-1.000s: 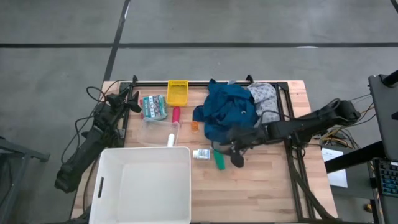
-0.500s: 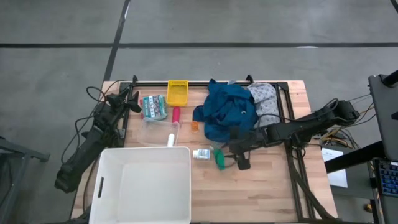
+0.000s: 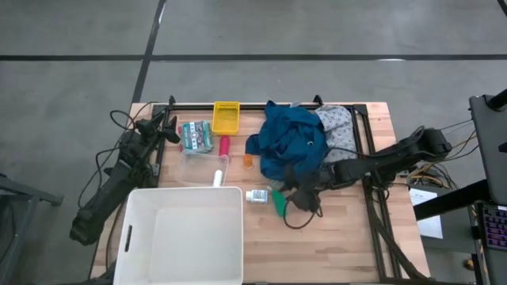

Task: Pick & place medical supplies in basket/bin
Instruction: Put the green bandage into the transparent bin

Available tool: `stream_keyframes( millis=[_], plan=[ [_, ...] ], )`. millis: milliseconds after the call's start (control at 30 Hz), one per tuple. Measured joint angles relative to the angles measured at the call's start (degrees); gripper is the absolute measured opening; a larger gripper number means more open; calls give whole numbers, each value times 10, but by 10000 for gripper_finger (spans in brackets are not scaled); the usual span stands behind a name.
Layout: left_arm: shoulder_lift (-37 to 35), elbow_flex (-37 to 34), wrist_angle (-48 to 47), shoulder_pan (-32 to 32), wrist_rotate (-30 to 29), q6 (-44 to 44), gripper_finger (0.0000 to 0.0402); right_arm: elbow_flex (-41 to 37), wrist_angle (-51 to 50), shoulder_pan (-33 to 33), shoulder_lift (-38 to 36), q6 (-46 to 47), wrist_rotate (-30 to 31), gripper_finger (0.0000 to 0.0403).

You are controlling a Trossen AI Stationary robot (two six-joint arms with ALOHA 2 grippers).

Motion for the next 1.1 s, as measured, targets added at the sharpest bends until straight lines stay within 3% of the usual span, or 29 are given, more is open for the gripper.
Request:
stream_keyframes(
  millis=[167,433,867,1100],
  plan=[
    [0,0,0,0,0,0,322,0,3,1,8,-111,-43,192],
    [0,0,0,0,0,0,322,0,0,1,28,-194,-77,192],
    [0,0,0,0,0,0,322,22,10,-6,108,-222,-73,192],
    [0,0,0,0,0,0,322,25,7,-7,109,-222,-72,192]
  ],
)
